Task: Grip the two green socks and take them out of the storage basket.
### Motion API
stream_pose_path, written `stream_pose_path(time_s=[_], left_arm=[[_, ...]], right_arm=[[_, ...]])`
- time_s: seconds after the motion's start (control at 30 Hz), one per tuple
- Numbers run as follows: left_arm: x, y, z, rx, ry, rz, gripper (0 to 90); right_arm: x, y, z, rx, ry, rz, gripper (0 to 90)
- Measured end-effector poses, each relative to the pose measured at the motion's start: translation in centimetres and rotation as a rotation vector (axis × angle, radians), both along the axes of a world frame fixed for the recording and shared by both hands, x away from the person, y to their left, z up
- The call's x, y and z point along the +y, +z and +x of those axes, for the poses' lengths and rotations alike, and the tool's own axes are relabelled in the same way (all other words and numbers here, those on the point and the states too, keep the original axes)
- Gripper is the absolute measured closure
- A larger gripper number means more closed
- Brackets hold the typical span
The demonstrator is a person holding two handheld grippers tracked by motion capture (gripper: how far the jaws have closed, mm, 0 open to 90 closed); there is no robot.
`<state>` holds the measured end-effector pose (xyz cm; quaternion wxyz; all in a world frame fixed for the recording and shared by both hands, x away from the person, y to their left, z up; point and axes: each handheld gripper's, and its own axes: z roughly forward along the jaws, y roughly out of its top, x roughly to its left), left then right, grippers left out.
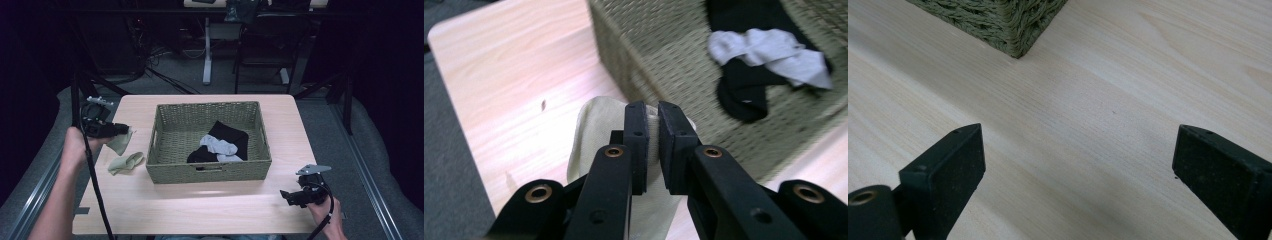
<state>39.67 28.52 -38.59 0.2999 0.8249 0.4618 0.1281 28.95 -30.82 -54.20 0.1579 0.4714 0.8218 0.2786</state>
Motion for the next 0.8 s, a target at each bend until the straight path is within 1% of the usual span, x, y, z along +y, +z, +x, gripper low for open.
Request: stream_pose_path(time_s=[0.03, 0.13, 0.17, 0.2, 0.23, 0.27, 0.3, 0.33, 0.37, 0.4, 0.43, 0.47, 0.53, 0.57, 0.6, 0.63, 0.67, 0.7, 0.73, 0.8], left_arm=[[0.4, -1.1, 0.1, 0.015, 0.024, 0.005, 83.4], [0.9, -3.0, 0.2, 0.032, 0.060, 0.016, 83.3], [0.9, -3.0, 0.2, 0.032, 0.060, 0.016, 83.4], [1.1, -4.3, 0.4, 0.053, 0.071, 0.015, 83.4], [1.3, -5.0, 0.5, 0.055, 0.085, 0.019, 83.3], [1.4, -5.7, 0.6, 0.061, 0.095, 0.016, 83.4], [1.5, -6.4, 0.7, 0.076, 0.099, 0.003, 83.3], [1.5, -6.4, 0.7, 0.076, 0.099, 0.003, 83.3], [1.7, -7.9, 1.0, 0.090, 0.121, -0.004, 83.3], [1.7, -8.6, 1.2, 0.103, 0.125, -0.001, 83.3], [1.7, -9.3, 1.3, 0.114, 0.134, -0.008, 83.3], [1.7, -9.3, 1.3, 0.114, 0.134, -0.008, 83.2], [1.8, -10.6, 1.6, 0.135, 0.145, -0.009, 83.1], [1.8, -11.6, 1.9, 0.145, 0.161, -0.015, 83.1], [1.8, -11.6, 1.9, 0.145, 0.161, -0.015, 83.0], [1.9, -12.6, 2.2, 0.165, 0.186, -0.009, 83.0], [1.9, -13.1, 2.4, 0.171, 0.197, -0.018, 83.0], [1.9, -13.1, 2.4, 0.171, 0.197, -0.018, 82.9], [2.0, -14.0, 2.7, 0.192, 0.208, -0.016, 82.8], [2.0, -14.8, 2.8, 0.204, 0.218, -0.025, 82.6]], right_arm=[[0.0, 0.0, 0.0, 0.000, 0.000, -0.002, 6.2], [0.0, 0.0, 0.0, 0.001, 0.000, 0.000, 6.2], [0.0, 0.0, 0.0, 0.001, 0.000, 0.000, 6.2], [0.0, -0.1, 0.0, 0.002, 0.000, -0.001, 6.2], [0.0, -0.1, 0.0, 0.001, 0.000, -0.001, 6.2], [0.0, -0.1, 0.0, 0.001, -0.002, -0.001, 6.2], [0.1, -0.1, 0.0, 0.003, 0.000, -0.001, 6.2], [0.1, -0.1, 0.0, 0.005, 0.004, -0.002, 6.2], [0.1, -0.1, 0.0, 0.005, 0.003, 0.000, 6.2], [0.1, -0.2, 0.0, 0.003, 0.002, -0.001, 6.3], [0.1, -0.2, 0.0, 0.004, 0.002, -0.002, 6.3], [0.1, -0.2, 0.0, 0.004, 0.002, -0.002, 6.3], [0.1, -0.2, 0.0, 0.004, 0.001, -0.002, 6.3], [0.1, -0.2, 0.0, 0.004, 0.001, -0.006, 6.3], [0.1, -0.2, 0.0, 0.004, 0.002, -0.002, 6.3], [0.1, -0.2, 0.1, 0.005, 0.003, -0.001, 6.3], [0.1, -0.2, 0.1, 0.008, 0.004, -0.003, 6.3], [0.1, -0.3, 0.1, 0.009, 0.005, -0.003, 6.3], [0.1, -0.3, 0.1, 0.009, 0.005, -0.002, 6.3], [0.1, -0.3, 0.1, 0.007, 0.003, -0.004, 6.3]])
